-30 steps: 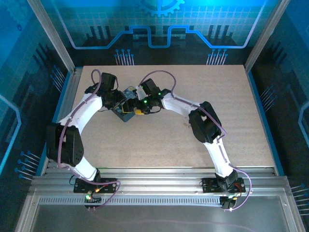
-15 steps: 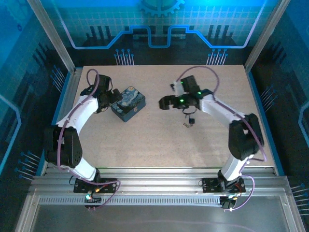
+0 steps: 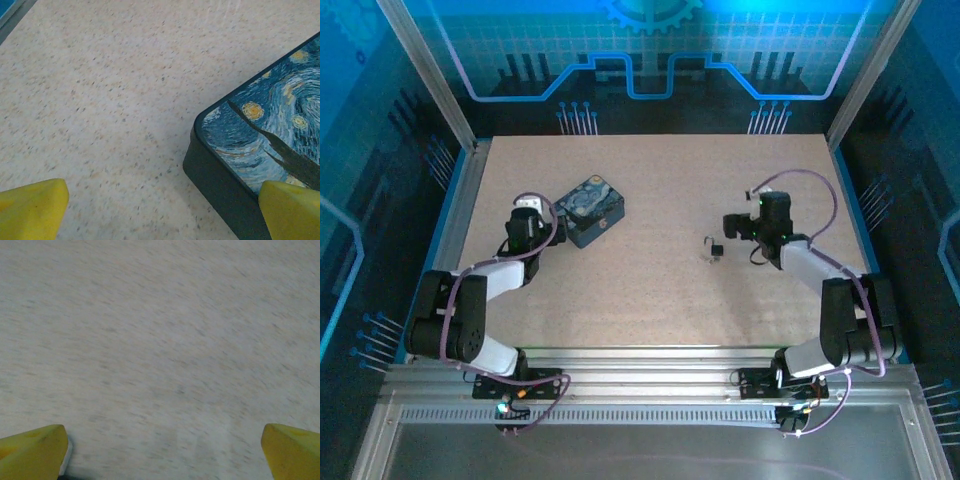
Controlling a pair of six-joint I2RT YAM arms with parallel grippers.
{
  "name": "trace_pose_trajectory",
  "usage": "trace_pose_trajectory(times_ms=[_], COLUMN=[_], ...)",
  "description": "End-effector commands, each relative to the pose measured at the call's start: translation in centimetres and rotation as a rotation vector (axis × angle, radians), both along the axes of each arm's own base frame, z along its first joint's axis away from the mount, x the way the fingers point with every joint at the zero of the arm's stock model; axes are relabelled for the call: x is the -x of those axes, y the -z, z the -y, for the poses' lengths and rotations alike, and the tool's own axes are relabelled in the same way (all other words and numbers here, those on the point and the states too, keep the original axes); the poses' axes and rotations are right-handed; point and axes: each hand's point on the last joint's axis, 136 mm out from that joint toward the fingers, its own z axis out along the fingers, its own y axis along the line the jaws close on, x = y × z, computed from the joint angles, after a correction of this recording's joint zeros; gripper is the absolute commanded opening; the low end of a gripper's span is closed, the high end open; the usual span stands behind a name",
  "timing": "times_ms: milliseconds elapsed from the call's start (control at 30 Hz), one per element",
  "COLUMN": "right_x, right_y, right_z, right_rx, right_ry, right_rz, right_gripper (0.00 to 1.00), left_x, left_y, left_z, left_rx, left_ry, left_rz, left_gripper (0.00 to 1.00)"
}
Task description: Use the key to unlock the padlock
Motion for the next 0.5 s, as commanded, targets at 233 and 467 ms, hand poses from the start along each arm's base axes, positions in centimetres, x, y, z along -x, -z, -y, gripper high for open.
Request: trace_pose_trajectory(times_ms=[233, 467], right_x=[-0.7, 0.0], right_y=[-0.4, 0.2], right_z=[-0.8, -0.9], right_rx=[-0.031, -0.022], right_ry=[-0.130, -0.132], right_rz=[0.249, 0.301], right_gripper=[1.00, 1.00], left_x=[0.7, 0.5], left_y=[-0.8, -0.6], left_z=[0.6, 0.9], left_rx=[0.057, 0.027], left_ry=[0.122, 0.118], left_rz=[0.222, 0.194], left_gripper=[0.99, 0.99])
